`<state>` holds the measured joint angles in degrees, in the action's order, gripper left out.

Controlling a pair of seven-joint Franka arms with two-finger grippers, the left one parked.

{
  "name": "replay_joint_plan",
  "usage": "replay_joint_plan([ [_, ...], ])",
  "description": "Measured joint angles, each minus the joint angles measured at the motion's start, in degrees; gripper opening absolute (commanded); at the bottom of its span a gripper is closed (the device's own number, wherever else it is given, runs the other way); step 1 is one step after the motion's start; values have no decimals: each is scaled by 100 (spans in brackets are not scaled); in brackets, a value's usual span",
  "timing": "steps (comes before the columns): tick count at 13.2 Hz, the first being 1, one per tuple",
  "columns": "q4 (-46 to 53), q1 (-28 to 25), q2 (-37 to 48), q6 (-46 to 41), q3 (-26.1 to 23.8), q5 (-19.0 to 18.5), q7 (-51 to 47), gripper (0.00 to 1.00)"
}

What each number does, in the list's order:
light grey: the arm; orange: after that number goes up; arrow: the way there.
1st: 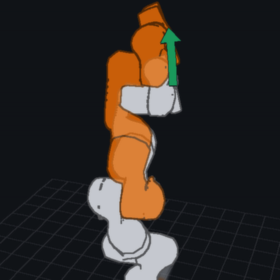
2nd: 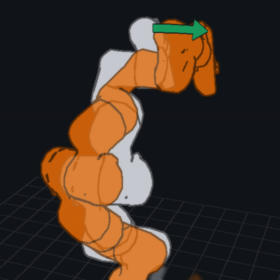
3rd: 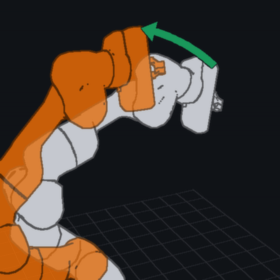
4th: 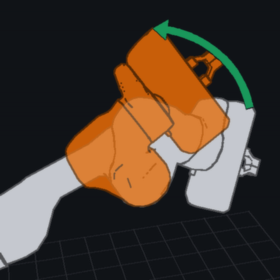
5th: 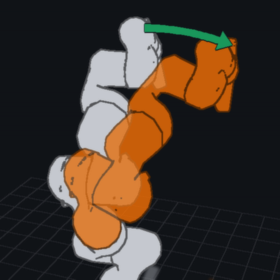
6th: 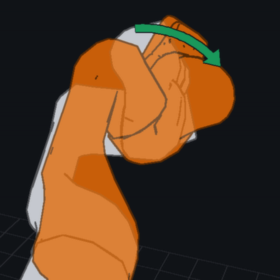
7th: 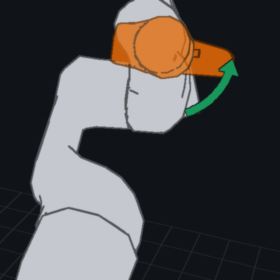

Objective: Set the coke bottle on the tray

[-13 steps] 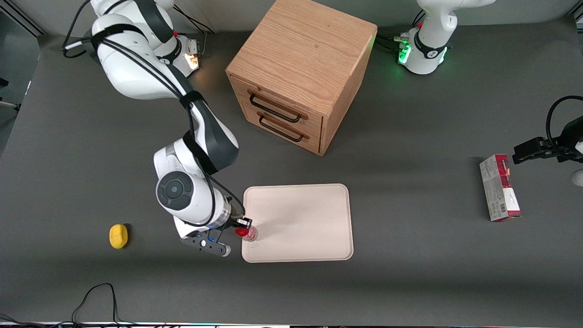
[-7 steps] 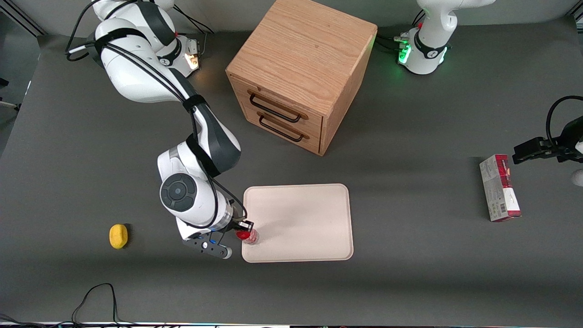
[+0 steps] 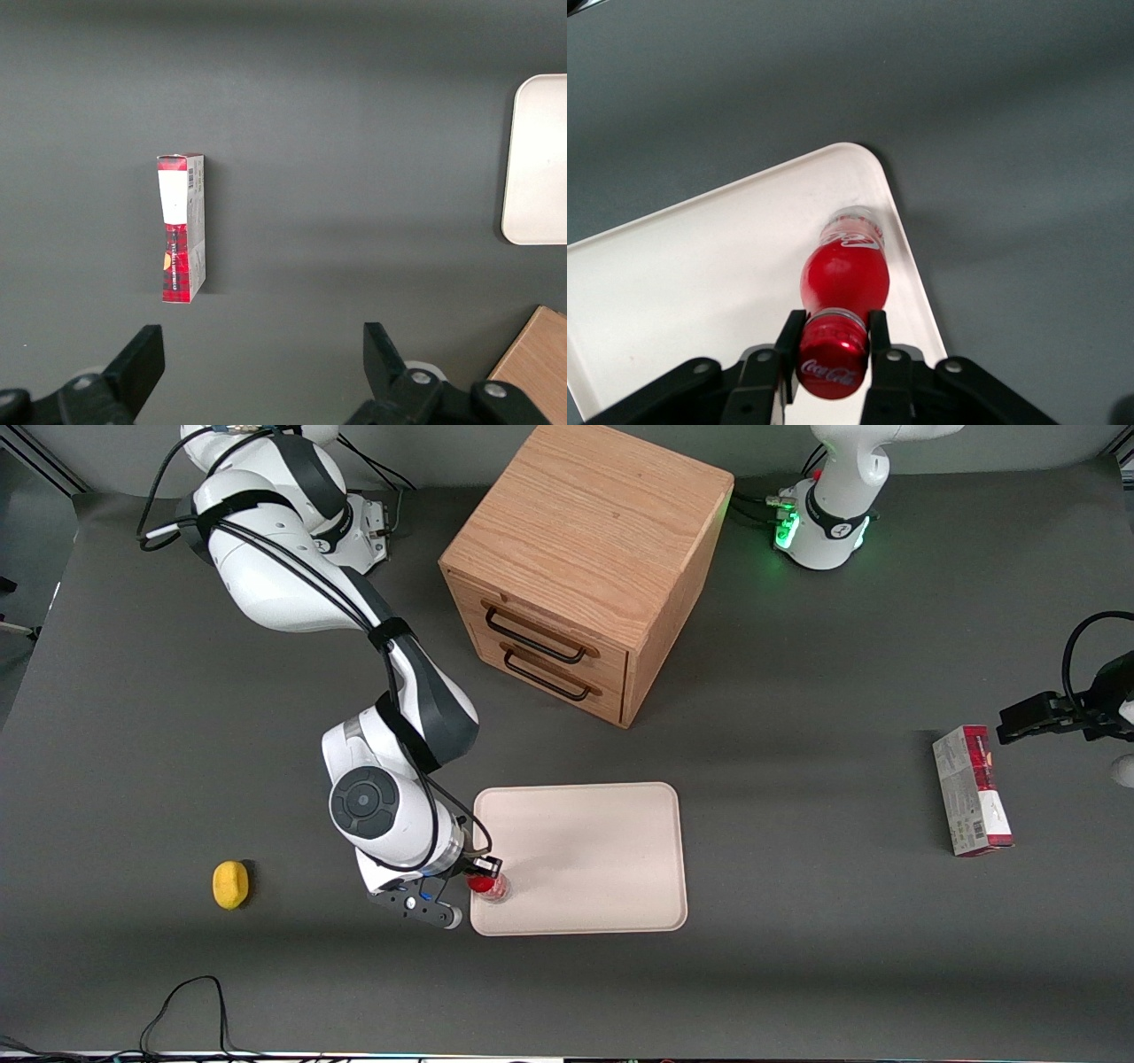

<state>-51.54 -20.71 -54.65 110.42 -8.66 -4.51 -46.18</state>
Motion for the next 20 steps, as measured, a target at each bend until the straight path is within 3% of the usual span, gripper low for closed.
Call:
replay_joint_plan([
  [9,31,-29,17,-12,-1,-298,-8,100],
  [13,208,66,423,-1442,1,-271,471,100],
  [15,46,347,915,-2108,2,-24,1125,100],
  [18,-1389,970,2261,-2256,2,205,2353,100],
  [20,-2790,1293,3335,-1883,6,223,2941,100],
])
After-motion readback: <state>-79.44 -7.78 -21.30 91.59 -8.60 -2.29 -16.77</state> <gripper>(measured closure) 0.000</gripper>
